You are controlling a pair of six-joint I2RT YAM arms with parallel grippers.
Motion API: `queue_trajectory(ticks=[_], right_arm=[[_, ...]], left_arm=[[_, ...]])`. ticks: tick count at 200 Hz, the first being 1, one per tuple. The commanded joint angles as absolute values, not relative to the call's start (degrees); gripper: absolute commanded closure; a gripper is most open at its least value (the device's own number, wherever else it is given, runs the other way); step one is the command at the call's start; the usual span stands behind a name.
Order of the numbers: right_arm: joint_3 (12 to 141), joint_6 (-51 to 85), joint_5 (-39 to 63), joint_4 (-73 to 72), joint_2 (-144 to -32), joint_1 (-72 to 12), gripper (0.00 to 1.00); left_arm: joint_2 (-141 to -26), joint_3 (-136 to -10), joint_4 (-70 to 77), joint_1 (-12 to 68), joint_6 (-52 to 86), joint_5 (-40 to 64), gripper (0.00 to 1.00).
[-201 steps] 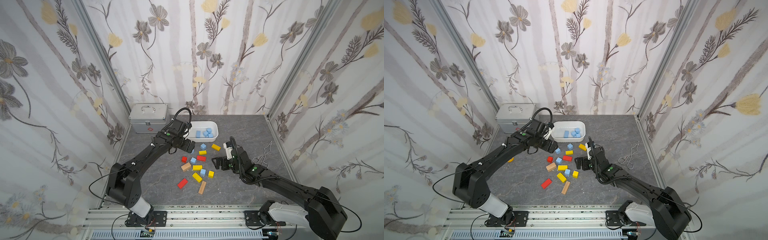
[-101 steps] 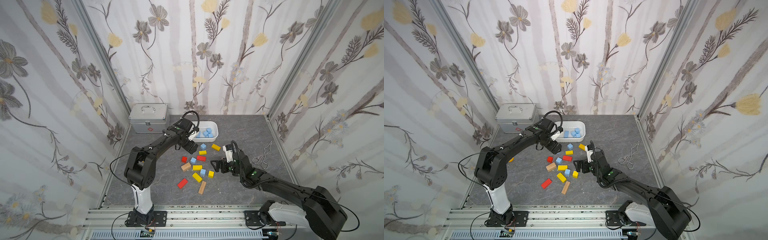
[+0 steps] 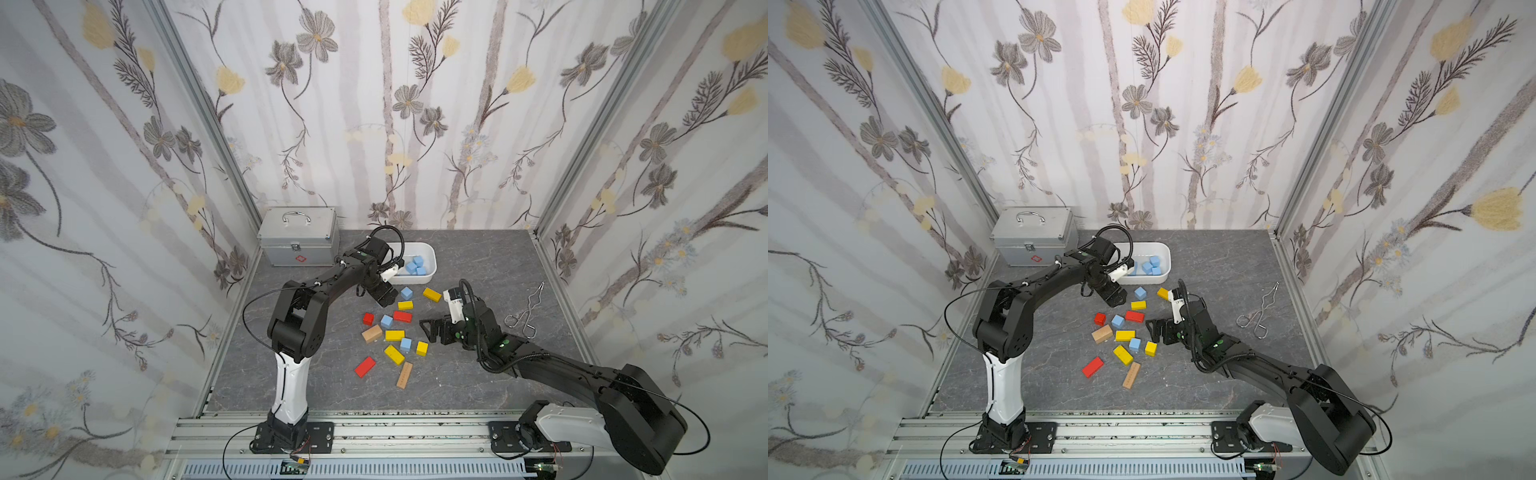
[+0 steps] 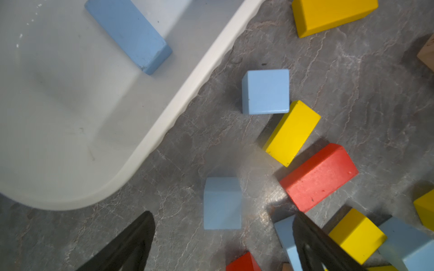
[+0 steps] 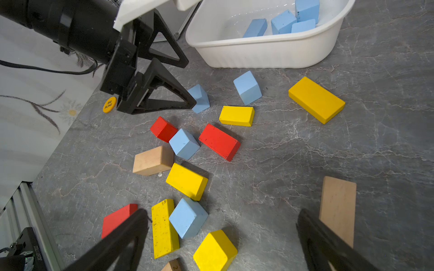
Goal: Pick out the blue building blocks
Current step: Pick up the building block from the center of the board.
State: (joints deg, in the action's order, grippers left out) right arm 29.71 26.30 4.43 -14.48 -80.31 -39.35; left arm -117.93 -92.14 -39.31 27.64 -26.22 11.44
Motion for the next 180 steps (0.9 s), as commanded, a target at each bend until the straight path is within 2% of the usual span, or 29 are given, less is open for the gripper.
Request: queue_trajectory(ticks=[1, 113, 180], right_arm=[[30.3, 25.9, 4.7, -17.1, -80.7, -39.1, 0.00], [32.0, 25.5, 4.9, -16.0, -82.7, -38.7, 0.00], [32.6, 25.2, 4.3, -15.3, -83.0, -38.7, 0.00]], left_arm=[[-119.2, -93.3, -40.8, 27.3, -28.4, 12.8, 0.07], [-122.1, -93.2, -39.5, 26.9, -29.5, 11.5, 0.13], [-123.6, -93.7, -38.7, 26.2, -29.4, 11.5, 0.21]])
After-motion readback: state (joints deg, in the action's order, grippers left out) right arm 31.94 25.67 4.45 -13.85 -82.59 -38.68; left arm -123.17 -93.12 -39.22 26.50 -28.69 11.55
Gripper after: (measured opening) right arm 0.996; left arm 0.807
